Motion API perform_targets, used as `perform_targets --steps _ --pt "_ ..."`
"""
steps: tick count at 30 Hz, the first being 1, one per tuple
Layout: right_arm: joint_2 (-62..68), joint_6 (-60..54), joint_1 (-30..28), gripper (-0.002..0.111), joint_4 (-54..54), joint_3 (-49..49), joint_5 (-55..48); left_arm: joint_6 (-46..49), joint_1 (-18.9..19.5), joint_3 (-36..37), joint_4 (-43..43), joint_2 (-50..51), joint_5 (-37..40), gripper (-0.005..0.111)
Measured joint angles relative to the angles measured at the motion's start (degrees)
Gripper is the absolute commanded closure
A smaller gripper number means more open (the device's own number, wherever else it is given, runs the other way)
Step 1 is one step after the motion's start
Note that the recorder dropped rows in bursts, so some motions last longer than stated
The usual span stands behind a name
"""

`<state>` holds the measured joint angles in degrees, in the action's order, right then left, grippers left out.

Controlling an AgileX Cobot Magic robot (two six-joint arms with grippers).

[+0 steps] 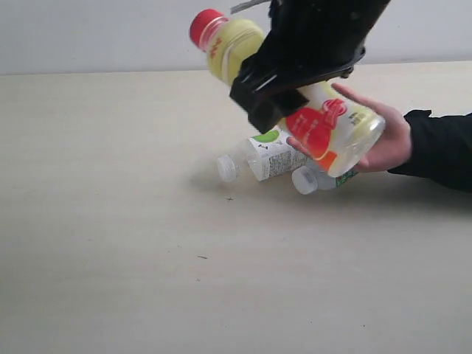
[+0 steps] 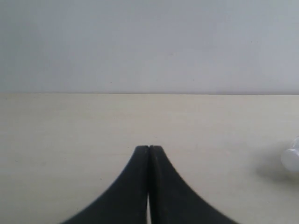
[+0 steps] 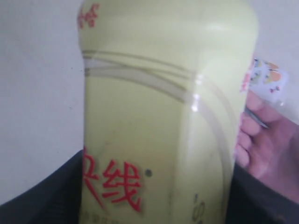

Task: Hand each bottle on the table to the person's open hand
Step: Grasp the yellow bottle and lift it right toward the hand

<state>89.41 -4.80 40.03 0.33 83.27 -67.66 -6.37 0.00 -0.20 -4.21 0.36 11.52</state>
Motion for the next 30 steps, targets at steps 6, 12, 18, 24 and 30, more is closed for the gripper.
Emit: perform_targets --steps 6,12,18,24,30 --pt "-4.03 0.22 -8.54 0.108 -0.33 -4.63 0.0 0.0 0.0 0.0 0.0 0.0 0.0 0.107" --pt "-3.31 2.94 -17.29 0.108 -0.33 -7.31 0.83 0.0 0.0 0.0 0.0 0.0 0.0 0.107" --pt "0.65 4.8 -21.94 0.108 -0.33 -7.42 1.87 0.0 0.0 0.0 0.0 0.0 0.0 0.107" --pt "6.68 4.8 -22.5 0.108 0.85 -7.42 2.05 0.0 0.0 0.0 0.0 0.0 0.0 0.107" --pt "11.49 4.8 -22.5 0.108 1.04 -7.53 6.31 0.0 0.0 0.0 0.0 0.0 0.0 0.107"
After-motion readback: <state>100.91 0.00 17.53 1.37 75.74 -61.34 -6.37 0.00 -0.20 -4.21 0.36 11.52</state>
